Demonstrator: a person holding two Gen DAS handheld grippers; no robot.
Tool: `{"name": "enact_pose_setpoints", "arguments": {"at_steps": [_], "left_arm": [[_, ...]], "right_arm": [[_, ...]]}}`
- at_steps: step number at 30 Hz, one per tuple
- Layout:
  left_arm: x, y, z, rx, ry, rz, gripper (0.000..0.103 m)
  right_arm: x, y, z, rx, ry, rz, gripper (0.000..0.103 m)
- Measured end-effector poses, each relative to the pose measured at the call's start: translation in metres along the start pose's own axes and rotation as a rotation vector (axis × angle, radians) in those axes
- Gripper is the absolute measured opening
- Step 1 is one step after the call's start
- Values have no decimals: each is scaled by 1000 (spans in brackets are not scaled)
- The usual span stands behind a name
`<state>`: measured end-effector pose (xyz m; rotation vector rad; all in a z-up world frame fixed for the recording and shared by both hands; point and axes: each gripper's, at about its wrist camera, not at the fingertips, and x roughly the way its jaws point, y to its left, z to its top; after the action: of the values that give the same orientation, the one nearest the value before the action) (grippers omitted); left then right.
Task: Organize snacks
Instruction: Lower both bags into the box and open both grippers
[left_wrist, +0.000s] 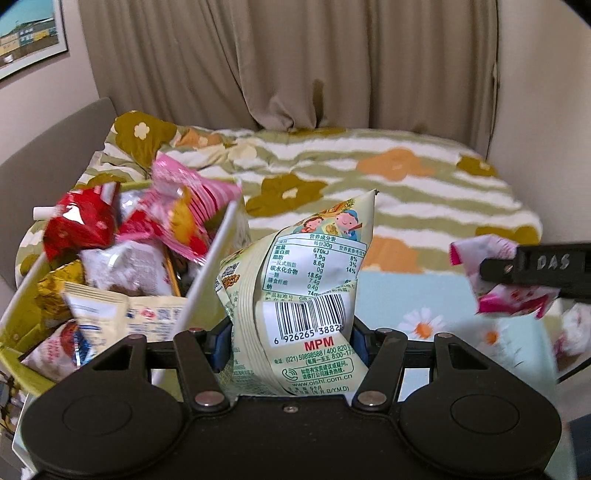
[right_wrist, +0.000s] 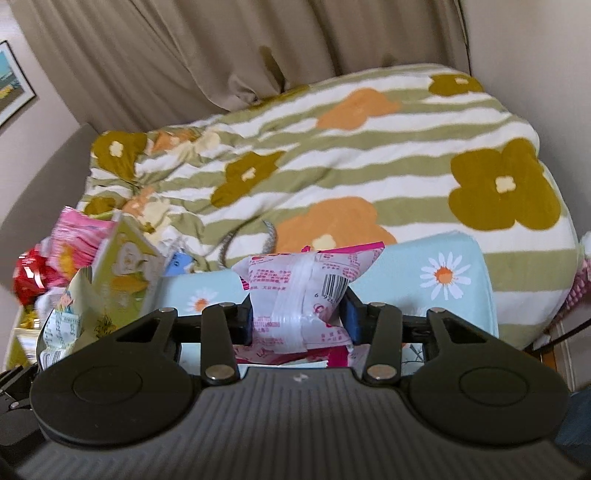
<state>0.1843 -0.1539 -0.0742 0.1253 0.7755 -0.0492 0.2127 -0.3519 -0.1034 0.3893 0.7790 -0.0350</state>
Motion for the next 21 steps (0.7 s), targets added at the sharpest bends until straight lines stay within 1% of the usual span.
{"name": "enact_pose_setpoints", "arguments": {"at_steps": [4, 7, 11, 17, 21], "left_arm": [[-34, 14, 6, -27, -51, 5, 64], [-53, 28, 10, -43, -83, 24, 64], [-74, 59, 17, -83, -119, 60, 64], [-87, 115, 28, -126, -160, 114, 64], [-87, 157, 34, -131, -173, 120, 64]], "right_arm": [[-25, 21, 2, -33, -31, 49, 58], [-43, 40, 3, -65, -56, 91, 58], [-58, 69, 5, -105, -83, 152, 58], [-71, 121, 3, -148, -119, 218, 58], [-74, 157, -2, -155, -146, 235, 58]]}}
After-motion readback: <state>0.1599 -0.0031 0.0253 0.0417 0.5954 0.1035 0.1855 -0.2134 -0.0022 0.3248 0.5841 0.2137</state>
